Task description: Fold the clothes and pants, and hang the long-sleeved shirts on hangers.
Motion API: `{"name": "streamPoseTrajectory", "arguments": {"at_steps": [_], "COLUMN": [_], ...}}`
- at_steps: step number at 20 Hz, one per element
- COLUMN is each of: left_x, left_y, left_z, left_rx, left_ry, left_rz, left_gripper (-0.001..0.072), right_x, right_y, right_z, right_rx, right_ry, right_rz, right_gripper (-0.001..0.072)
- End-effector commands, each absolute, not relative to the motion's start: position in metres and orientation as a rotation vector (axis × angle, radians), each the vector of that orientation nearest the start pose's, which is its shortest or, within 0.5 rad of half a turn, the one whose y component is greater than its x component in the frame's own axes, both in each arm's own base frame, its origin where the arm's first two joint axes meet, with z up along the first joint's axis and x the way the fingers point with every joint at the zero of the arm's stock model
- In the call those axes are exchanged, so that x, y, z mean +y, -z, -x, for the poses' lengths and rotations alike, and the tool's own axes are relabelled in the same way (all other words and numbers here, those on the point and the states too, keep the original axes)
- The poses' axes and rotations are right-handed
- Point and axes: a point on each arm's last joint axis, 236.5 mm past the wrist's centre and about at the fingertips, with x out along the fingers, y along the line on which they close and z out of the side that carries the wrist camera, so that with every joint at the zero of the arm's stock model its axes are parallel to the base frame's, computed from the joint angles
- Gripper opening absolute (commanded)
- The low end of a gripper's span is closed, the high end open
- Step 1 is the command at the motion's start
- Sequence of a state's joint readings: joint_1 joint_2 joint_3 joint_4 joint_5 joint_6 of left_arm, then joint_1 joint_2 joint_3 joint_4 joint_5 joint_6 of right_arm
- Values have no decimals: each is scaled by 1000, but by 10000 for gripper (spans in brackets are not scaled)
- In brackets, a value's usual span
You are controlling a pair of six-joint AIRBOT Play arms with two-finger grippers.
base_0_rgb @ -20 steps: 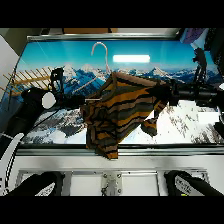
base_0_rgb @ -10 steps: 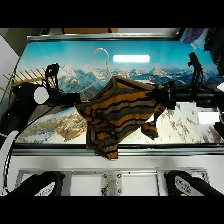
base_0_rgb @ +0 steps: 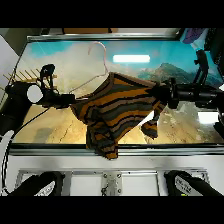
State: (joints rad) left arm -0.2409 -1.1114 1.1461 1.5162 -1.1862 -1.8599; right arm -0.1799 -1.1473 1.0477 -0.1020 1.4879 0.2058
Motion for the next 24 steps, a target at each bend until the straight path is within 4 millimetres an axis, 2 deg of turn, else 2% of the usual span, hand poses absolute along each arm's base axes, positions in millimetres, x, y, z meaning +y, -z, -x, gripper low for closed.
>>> {"name": "streamPoseTrajectory", "arguments": {"at_steps": [1,6,10,16,19,22,24], "left_x": [-107,-80,-75,-107,-123,-141,-156], "left_y": [-53,-60,-89,-142,-166,-202,-215], "left_z": [-354,-361,-357,-331,-323,-330,-332], "left_rx": [1200,1173,1094,960,919,889,899], "left_ry": [97,36,41,164,221,269,304], "left_rz": [135,186,202,168,149,133,97], "left_gripper": [13,13,13,12,12,12,12], "right_x": [180,178,179,179,180,190,200], "right_y": [-233,-209,-192,-166,-147,-153,-161], "right_z": [-330,-322,-318,-319,-312,-307,-304], "right_rx": [219,306,321,156,171,157,135], "right_ry": [-1303,-1301,-1307,-1233,-1219,-1246,-1271], "right_rz": [-195,-98,-128,-370,-413,-435,-461], "right_gripper": [10,10,10,10,10,10,10]}}
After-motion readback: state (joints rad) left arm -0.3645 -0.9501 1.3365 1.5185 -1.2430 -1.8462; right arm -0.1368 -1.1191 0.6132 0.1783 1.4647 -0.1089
